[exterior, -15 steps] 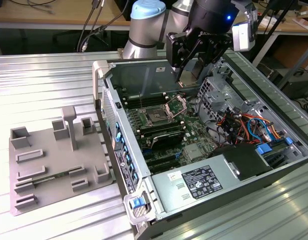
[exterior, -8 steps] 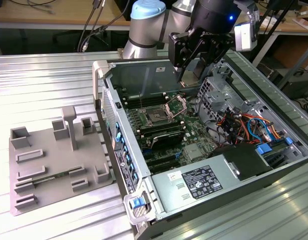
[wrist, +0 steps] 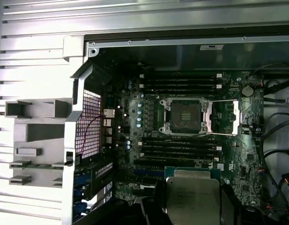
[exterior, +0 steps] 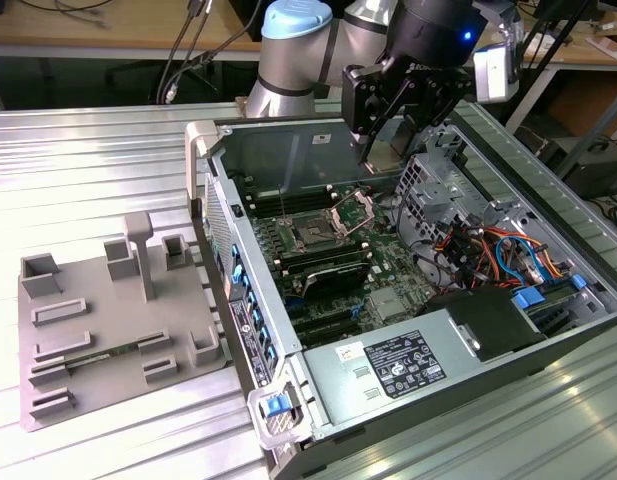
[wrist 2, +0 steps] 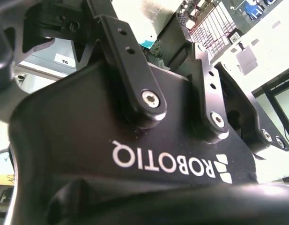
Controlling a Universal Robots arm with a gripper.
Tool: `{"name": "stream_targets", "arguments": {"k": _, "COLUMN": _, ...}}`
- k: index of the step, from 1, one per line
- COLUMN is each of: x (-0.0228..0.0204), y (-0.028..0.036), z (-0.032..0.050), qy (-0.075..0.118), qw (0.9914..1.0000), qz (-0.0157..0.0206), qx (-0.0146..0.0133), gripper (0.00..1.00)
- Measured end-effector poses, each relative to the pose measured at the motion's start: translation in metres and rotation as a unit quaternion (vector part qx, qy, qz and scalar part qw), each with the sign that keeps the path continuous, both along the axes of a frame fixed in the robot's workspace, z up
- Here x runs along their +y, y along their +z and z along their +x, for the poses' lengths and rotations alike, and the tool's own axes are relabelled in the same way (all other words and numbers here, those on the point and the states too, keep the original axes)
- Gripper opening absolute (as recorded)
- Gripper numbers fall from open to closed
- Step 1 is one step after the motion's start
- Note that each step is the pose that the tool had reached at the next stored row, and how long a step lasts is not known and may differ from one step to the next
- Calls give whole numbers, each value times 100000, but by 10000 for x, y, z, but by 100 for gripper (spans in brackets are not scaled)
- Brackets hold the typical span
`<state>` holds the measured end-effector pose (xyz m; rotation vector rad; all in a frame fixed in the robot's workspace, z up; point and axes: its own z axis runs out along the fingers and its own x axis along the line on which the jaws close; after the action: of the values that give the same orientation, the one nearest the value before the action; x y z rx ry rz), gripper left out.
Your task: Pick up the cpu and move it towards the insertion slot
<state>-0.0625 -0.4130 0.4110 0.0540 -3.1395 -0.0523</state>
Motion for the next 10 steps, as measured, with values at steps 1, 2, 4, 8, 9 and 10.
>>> {"name": "stream_targets", "arguments": {"k": 1, "x": 0, "y": 0, "z": 5, "qy": -2, "qw": 100000, "qz": 5, "qx": -2, "gripper": 55}}
{"name": "stream_targets", "arguments": {"k": 2, "x": 0, "y": 0, "z": 10, "qy": -2, "qw": 100000, "qz": 3, "qx": -2, "gripper": 55}}
{"name": "stream_targets", "arguments": {"k": 4, "x": 0, "y": 0, "z": 24, "qy": -1, "qw": 100000, "qz": 3, "qx": 0, "gripper": 55}}
{"name": "stream_targets", "arguments": {"k": 8, "x": 0, "y": 0, "z": 60, "qy": 1, "qw": 100000, "qz": 1, "qx": 1, "gripper": 55}}
{"name": "stream_targets", "arguments": {"k": 9, "x": 0, "y": 0, "z": 65, "qy": 0, "qw": 100000, "qz": 4, "qx": 2, "gripper": 55}}
{"name": "stream_targets", "arguments": {"k": 10, "x": 0, "y": 0, "z": 74, "qy": 0, "qw": 100000, "qz": 1, "qx": 1, "gripper": 55}}
